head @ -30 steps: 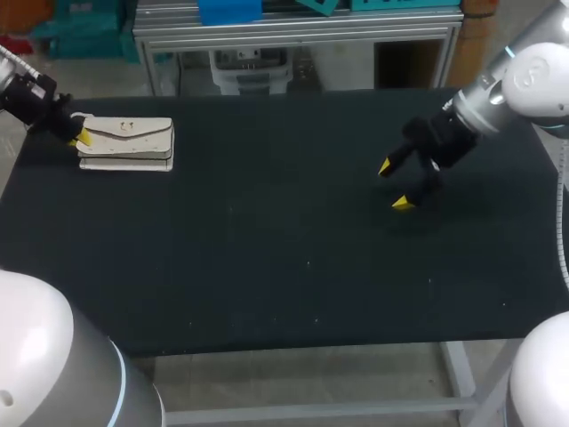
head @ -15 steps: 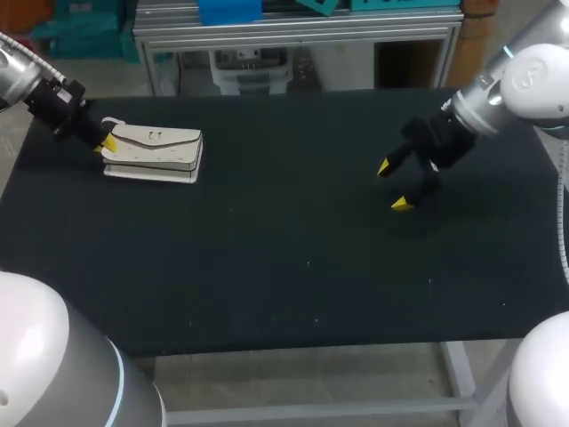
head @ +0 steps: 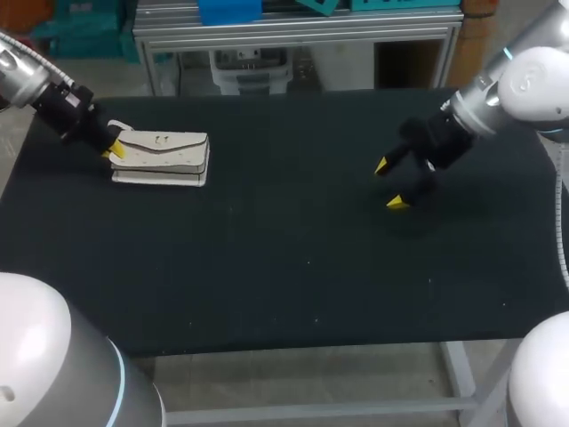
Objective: Pick up the bag, open it, inspect its contents, close it, and place it on the opposite side
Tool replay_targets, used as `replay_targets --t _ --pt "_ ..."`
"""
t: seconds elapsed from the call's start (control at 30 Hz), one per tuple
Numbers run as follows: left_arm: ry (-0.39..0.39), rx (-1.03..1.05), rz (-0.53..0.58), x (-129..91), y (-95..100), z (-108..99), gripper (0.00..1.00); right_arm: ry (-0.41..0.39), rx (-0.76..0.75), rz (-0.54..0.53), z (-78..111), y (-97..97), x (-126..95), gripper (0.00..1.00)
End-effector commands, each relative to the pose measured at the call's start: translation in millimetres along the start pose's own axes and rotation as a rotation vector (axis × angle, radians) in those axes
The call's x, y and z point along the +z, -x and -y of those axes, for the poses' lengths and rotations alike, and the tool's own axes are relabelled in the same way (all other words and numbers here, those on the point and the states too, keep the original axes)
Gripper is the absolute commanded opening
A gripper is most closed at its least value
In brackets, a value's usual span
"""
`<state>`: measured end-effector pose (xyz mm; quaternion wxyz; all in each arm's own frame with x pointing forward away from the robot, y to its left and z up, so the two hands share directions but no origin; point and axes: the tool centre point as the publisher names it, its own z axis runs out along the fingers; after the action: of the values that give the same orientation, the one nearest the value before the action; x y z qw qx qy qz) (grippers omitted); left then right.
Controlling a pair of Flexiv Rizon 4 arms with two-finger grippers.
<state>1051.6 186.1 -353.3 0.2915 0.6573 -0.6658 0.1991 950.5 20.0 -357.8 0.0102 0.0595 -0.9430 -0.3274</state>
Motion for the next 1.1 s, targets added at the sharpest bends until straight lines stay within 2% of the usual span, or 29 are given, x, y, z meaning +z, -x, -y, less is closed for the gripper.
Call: replay_targets --t 0.03,0.17,0.23,0.37,0.5,0.6,0.73,0.9,1.1 --pt "-0.086 0.0 0.034 30 -18.2 -22 0.0 -0.005 0.003 0.043 -1.5 -6.5 12 1.0" --pt "-0.132 -0.002 0.07 45 -33.5 -38 0.0 0.0 0.017 0.053 -0.9 -6.8 14 1.0" --pt "-0.126 0.012 0.058 49 -41.1 -46 0.0 0.002 0.017 0.051 -0.5 -6.5 16 1.0" --pt "-0.176 0.01 0.062 58 -54.9 -59 0.0 0.007 0.029 0.031 0.8 -5.9 17 1.0" --pt "-0.193 0.007 0.03 71 -66.9 -72 0.0 0.007 0.029 0.031 0.8 -5.9 17 1.0" --pt "-0.207 0.007 0.027 88 -78.8 -80 0.0 0.007 0.029 0.031 0.8 -5.9 17 1.0" --pt "-0.299 -0.008 0.044 117 -99.9 -90 0.0 0.007 0.029 0.031 0.8 -5.9 17 1.0" --pt "-0.358 -0.008 0.033 143 -123.1 -89 0.0 0.007 0.029 0.031 0.8 -5.9 17 1.0" --pt "-0.413 -0.031 -0.022 156 -145.8 -91 0.0 0.007 0.029 0.031 0.8 -5.9 17 1.0"
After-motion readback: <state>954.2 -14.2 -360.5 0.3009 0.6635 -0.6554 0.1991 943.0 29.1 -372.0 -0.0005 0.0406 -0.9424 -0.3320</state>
